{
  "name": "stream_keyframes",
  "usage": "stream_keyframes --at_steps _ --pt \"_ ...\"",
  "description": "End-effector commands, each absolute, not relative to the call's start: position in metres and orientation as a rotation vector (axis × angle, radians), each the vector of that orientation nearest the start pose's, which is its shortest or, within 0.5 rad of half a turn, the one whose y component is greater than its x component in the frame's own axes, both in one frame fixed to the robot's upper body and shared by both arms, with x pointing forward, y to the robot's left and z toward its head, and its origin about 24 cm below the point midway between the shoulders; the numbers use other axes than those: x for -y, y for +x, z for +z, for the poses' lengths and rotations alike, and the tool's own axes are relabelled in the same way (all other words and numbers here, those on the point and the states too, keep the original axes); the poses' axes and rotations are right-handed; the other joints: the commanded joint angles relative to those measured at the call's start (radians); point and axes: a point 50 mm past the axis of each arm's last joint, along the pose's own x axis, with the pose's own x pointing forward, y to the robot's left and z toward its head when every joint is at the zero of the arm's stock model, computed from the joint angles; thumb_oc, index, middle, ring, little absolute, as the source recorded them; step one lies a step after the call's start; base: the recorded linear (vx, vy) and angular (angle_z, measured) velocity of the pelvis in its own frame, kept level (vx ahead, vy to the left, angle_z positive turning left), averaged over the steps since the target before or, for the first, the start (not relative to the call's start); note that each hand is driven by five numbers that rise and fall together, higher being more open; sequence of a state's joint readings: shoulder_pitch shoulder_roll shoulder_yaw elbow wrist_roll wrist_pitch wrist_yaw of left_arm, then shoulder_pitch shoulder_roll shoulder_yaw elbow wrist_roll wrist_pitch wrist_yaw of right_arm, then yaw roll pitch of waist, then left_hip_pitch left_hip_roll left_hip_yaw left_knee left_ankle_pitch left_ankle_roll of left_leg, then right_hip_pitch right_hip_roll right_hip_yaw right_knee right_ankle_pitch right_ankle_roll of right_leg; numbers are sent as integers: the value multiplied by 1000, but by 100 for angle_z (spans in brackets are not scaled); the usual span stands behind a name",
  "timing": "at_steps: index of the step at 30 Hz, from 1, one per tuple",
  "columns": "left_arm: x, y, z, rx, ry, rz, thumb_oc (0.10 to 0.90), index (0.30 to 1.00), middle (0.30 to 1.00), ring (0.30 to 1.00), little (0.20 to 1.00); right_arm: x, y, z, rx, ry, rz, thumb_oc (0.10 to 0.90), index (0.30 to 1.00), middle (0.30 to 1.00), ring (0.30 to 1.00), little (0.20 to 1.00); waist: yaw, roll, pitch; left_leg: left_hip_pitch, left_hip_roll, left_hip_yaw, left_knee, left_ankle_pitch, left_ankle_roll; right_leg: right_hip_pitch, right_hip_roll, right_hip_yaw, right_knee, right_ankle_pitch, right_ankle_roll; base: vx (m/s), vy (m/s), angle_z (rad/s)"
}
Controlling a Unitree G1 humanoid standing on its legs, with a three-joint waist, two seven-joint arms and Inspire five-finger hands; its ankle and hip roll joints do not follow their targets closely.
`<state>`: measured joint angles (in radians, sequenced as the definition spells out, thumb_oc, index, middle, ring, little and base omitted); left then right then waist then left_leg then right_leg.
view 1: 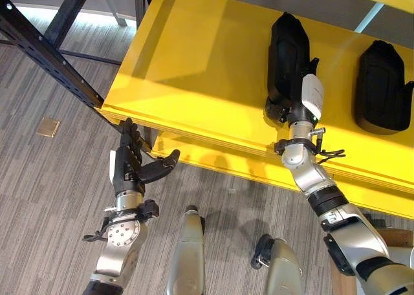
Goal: Move parts from the plastic box to the shelf.
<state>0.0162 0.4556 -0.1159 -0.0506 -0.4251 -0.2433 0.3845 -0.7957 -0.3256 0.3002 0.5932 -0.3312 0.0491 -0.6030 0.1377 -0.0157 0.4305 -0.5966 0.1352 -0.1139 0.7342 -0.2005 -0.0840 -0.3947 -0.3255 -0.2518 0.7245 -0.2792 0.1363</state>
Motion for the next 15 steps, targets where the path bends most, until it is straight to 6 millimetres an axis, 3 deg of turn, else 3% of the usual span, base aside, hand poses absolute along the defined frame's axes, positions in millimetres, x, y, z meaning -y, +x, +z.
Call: stream_keyframes --at_steps 1,9,15 --pt "-221 243 132 504 -12 210 900 1000 1000 1000 1000 140 381 239 679 -680 -392 900 1000 1000 1000 1000 1 11 -69 48 69 25 -1 -42 29 11 25 58 14 57 -34 0 0 0" --pt "-226 241 130 493 -14 235 900 1000 1000 1000 1000 121 372 245 740 -621 -282 900 1000 1000 1000 1000 -3 3 -73 47 69 26 -5 -39 27 9 26 56 12 57 -35 0 0 0" --pt "-229 240 129 482 -6 246 900 1000 1000 1000 1000 108 354 264 872 -548 -218 900 1000 1000 1000 1000 -9 -7 -79 44 72 26 -11 -32 27 7 27 56 8 61 -36 0 0 0"
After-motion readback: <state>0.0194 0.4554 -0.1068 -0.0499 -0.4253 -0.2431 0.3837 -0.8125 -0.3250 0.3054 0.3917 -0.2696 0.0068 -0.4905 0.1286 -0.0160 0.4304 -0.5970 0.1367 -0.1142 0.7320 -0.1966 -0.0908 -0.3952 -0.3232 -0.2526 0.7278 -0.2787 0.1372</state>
